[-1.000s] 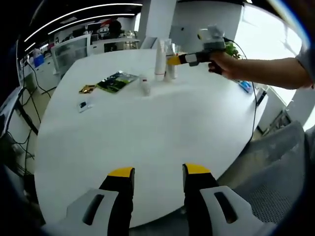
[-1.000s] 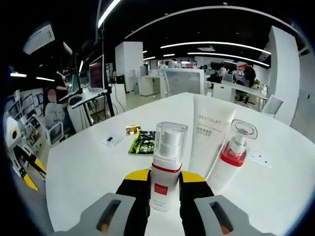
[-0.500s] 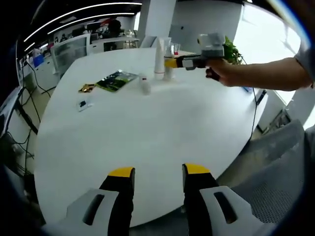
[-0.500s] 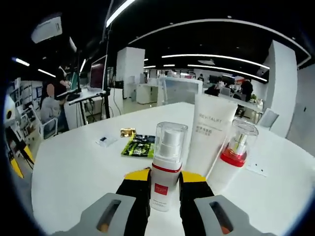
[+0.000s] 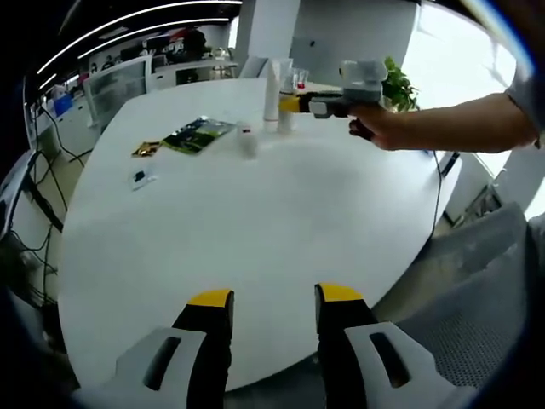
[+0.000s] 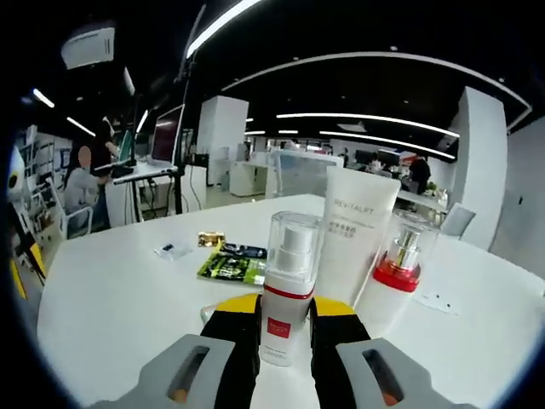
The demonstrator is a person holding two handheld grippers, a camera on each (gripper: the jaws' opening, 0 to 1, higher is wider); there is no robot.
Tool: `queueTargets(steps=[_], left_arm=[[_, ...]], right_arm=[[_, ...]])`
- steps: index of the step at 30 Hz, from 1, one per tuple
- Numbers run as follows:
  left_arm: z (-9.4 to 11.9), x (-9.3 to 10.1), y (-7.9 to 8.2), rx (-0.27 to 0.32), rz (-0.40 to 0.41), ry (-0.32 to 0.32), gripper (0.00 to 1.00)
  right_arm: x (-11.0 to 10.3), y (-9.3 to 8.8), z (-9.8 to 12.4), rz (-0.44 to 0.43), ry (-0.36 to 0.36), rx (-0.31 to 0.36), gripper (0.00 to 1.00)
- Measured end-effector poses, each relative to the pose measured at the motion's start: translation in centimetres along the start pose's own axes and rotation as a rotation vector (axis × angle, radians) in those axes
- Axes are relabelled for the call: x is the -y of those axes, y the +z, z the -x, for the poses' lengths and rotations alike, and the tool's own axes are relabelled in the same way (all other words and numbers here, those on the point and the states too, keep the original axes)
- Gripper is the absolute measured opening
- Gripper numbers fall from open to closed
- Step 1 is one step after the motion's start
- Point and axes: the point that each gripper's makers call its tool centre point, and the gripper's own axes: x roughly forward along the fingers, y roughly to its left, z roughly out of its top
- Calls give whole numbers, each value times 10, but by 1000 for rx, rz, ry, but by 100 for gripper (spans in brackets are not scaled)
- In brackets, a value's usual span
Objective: Arrange the skincare products in the storage area until every visible bottle or jar stands upright without overlapping.
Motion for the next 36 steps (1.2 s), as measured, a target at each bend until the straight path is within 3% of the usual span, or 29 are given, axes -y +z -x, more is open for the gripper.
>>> queueTargets(steps=[36], left_arm=[[-3,2,-4,-20,-30,-5,35]], right_arm=[[5,-31,-12,-10,-20,-25,15]])
